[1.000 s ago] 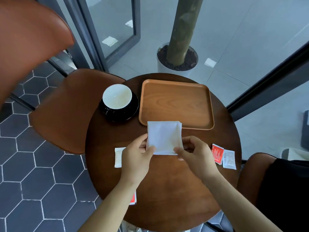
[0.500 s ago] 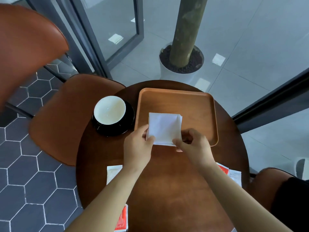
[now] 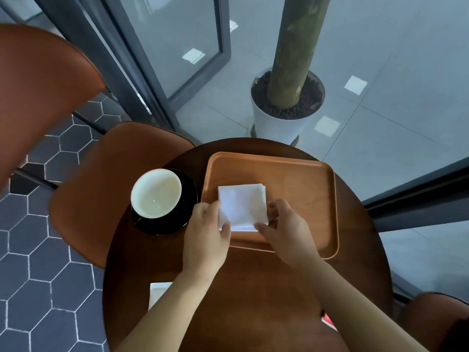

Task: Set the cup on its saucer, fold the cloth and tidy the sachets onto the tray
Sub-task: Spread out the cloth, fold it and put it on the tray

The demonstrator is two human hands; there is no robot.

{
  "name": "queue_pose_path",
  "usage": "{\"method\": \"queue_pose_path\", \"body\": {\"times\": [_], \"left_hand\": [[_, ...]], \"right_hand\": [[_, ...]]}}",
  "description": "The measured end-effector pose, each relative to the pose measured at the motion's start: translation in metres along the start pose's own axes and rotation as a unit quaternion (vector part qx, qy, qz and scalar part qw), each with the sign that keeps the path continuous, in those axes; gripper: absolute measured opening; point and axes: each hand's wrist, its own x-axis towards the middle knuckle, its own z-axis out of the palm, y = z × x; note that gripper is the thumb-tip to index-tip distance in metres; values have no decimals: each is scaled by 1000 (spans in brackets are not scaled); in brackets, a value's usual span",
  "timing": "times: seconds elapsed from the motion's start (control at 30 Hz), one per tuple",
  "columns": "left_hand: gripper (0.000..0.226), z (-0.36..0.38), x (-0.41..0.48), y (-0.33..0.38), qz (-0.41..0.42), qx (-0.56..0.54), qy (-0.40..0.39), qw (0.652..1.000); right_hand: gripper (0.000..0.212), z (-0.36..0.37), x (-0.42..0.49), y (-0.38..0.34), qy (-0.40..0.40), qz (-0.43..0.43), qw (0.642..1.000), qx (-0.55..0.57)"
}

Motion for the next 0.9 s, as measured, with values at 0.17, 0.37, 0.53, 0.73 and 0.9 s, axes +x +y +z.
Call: {"method": "queue_pose_path", "body": {"times": [0.17,0.37,0.53,0.73,0.9], "left_hand": [[27,-1,0,-13,191,116,5,975],[20,-6,11,-17,258,177,-60,948],[16,-6,14,-15,246,191,-80,947],[18,-10,22,-12,234,184,-72,952],[16,-13,33,-6,214,190,-78,955]], "right_hand": [[40,-1,-16,4,107,-163,974,-118],[7,10,-16,8,72,-253,953,-152],[13,13,-9,8,76,-252,952,-158],[10,13,0,0,75,-238,958,-143],[13,13,13,-8,77,-236,958,-142]]}}
